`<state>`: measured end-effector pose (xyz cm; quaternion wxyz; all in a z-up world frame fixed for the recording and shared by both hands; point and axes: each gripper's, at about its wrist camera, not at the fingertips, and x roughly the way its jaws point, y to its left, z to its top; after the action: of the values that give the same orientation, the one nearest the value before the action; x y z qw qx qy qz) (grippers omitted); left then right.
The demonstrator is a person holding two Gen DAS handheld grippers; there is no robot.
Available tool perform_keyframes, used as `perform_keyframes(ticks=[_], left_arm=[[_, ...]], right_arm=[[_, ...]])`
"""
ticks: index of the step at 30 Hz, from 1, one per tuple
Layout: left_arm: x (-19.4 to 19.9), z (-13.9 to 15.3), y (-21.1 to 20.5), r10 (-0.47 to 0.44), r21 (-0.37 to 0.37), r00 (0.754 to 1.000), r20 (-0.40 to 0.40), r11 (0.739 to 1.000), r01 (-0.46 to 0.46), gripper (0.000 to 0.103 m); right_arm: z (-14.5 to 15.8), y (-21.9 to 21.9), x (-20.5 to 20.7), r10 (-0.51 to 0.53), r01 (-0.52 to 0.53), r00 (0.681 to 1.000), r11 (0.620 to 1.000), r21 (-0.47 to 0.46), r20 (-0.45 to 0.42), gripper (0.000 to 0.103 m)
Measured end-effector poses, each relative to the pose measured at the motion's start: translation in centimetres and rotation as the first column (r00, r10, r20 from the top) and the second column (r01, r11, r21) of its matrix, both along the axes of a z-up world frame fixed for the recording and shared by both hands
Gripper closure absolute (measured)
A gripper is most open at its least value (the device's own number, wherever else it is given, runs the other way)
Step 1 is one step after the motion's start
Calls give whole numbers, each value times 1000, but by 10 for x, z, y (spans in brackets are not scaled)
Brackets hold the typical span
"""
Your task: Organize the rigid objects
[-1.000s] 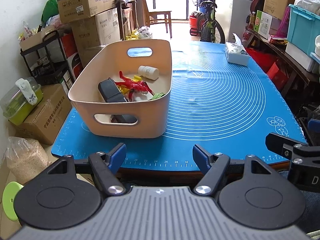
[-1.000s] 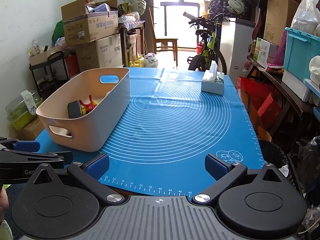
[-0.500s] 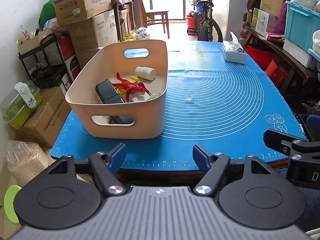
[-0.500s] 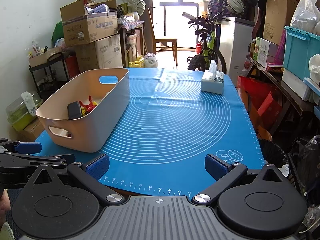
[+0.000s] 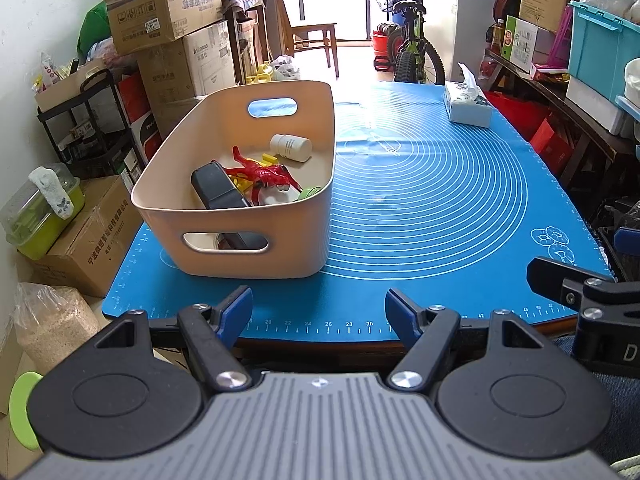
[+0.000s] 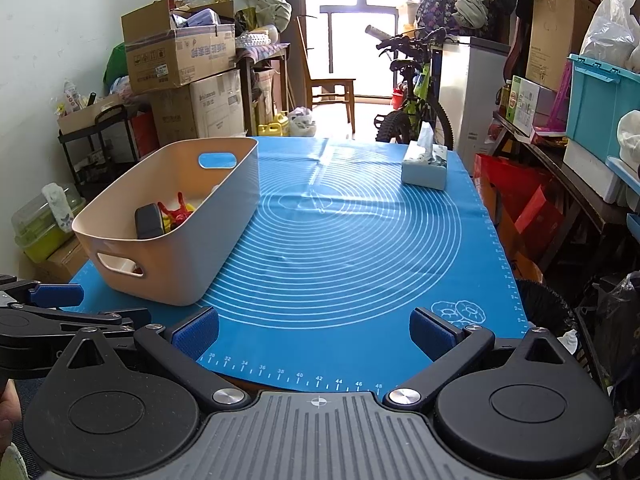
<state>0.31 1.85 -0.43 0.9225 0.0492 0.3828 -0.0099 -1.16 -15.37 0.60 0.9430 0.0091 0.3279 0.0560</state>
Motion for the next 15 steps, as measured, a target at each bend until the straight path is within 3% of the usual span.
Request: perform_keyframes(ticks=[15], left_arm=[[-1, 1, -1, -5, 7, 1000, 6, 1000, 5, 29]], right_arm=[[0, -1, 0, 0, 0, 1000, 1000, -1, -1, 3]])
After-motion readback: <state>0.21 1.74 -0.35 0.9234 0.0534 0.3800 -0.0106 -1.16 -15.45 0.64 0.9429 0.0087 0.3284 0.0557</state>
